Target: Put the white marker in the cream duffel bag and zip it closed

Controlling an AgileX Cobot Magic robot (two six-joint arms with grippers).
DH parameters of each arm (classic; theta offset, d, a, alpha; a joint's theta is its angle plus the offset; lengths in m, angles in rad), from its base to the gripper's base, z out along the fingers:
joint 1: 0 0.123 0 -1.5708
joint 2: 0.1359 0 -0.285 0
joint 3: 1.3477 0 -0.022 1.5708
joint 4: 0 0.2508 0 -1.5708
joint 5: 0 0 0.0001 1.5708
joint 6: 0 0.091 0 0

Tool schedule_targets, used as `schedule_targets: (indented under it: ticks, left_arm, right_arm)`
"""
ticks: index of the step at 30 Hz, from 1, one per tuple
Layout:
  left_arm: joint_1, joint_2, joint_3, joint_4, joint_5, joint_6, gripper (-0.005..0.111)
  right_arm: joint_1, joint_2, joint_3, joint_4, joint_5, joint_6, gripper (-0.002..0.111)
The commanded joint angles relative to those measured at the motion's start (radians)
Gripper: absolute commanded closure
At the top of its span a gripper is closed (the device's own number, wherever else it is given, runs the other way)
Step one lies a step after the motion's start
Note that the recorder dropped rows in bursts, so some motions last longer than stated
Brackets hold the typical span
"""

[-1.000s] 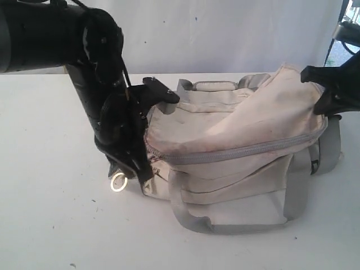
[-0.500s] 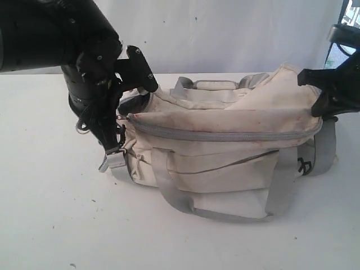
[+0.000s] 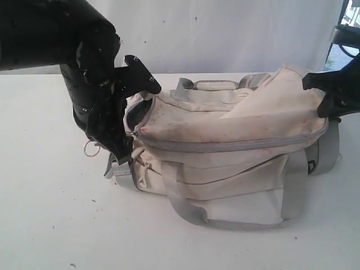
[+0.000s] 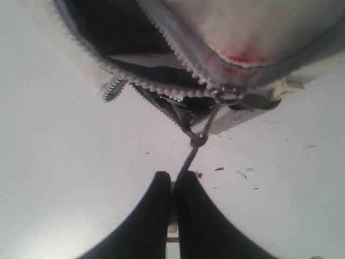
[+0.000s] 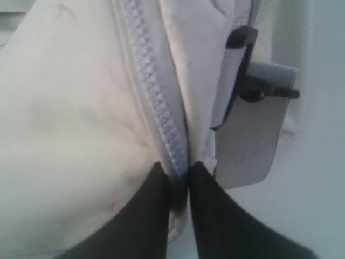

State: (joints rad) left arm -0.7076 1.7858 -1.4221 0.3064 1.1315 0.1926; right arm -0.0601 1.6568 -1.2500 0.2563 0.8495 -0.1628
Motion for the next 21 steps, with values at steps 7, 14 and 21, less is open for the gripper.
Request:
schedule_targets:
  ticks: [7, 14, 21]
  left_arm:
    - [0.01, -0.089, 0.0, -0.016, -0.14, 0.006, 0.107]
    - [0.01, -0.134, 0.0, -0.03, -0.272, 0.006, 0.107]
    - [0.008, -0.16, 0.0, -0.1, -0.294, 0.032, 0.107]
  right_arm:
    - [-0.022, -0.026, -0.031, 0.018, -0.037, -0.062, 0.045]
    - [0.008, -0.047, -0.028, 0.499, 0.161, -0.764, 0.052]
    - [0.177, 0.044, -0.015, 0.622, 0.2, -0.966, 0.052]
